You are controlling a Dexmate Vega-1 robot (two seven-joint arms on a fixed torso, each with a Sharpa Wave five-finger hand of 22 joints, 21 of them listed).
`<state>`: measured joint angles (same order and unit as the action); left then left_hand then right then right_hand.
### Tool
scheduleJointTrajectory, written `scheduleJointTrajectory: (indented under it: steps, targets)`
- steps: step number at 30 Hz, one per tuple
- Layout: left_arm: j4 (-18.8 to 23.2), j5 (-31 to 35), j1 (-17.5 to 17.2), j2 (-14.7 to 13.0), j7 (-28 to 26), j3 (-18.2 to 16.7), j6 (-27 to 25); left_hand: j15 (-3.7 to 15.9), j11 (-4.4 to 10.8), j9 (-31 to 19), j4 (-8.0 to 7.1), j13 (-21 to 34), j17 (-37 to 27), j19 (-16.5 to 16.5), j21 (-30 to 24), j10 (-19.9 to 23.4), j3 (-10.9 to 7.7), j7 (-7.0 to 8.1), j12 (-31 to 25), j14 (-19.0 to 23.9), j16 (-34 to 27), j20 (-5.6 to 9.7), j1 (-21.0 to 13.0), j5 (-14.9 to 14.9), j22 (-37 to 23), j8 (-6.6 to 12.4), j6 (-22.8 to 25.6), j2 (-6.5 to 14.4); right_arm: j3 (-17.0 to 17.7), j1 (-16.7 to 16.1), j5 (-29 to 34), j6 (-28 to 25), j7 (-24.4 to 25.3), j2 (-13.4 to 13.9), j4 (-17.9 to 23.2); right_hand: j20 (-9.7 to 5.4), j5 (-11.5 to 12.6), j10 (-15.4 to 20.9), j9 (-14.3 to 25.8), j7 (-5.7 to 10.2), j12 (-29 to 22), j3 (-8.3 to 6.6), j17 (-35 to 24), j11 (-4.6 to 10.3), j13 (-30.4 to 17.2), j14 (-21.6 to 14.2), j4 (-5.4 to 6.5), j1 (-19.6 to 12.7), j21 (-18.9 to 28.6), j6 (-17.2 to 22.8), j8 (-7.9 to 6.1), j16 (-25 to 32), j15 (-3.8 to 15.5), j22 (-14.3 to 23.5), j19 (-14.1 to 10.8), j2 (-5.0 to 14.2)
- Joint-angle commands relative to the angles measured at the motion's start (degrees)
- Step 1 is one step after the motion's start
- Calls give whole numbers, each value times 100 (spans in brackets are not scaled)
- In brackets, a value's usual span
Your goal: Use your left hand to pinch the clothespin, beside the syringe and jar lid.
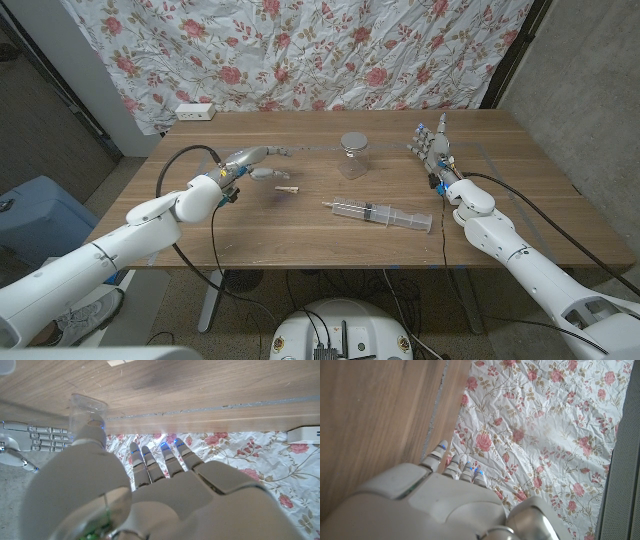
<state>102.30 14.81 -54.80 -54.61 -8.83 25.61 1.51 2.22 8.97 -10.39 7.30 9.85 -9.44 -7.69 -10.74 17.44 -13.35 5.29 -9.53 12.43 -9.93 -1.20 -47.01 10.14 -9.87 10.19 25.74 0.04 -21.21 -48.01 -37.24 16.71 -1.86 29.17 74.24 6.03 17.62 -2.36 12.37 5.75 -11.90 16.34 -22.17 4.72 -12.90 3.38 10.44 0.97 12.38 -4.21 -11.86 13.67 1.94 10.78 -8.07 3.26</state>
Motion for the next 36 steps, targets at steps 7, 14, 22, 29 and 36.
scheduleJointTrajectory:
  steps: [7,14,22,29,36]
  targets:
    - [-608,-964,-110,736,-629,-198,367,-50,-132,10,-25,13,-10,5,17,-144,23,-169,-40,-28,-10,114,172,-9,12,-6,-162,89,0,2,0,1,2,0,-2,-5,29,1,14,41,-41,26,-18,46,-15,51,-2,0,23,-16,-34,36,193,27,-23,415]
    - [-834,-1079,-52,895,-757,-147,537,-29,-195,13,-49,12,-10,-62,-12,-190,18,-206,-49,1,-25,142,241,-8,12,-6,-215,161,-1,1,0,1,2,-1,-2,-2,29,1,14,35,-40,27,-18,34,-15,51,-2,0,23,-17,-34,36,205,27,-22,414]
    - [-1322,-1364,106,1275,-923,-91,864,-12,-287,20,-37,9,-3,-294,-77,-124,-13,-297,-108,180,-64,246,313,-3,14,39,-191,283,-1,2,0,1,2,-1,-3,-6,29,-1,14,38,-40,27,-18,39,-15,55,-2,0,24,-15,-35,34,198,27,-24,414]
    - [-1386,-1676,119,1525,-1052,-121,696,-47,-301,20,-19,8,1,-395,-95,-101,-41,-355,-116,254,-65,311,325,3,14,56,-145,351,-1,4,0,2,0,-2,-6,-4,29,4,14,39,-42,27,-18,36,-15,53,-2,0,24,-12,-36,35,200,27,-25,413]
    - [-1141,-1724,-17,1667,-1509,-254,647,-48,-298,20,-7,8,5,-444,-96,-37,-72,-366,-137,280,-54,324,333,8,14,75,-78,423,0,2,0,0,3,0,0,-4,29,-1,13,40,-40,27,-17,35,-15,56,-2,0,24,-19,-33,34,194,27,-25,413]
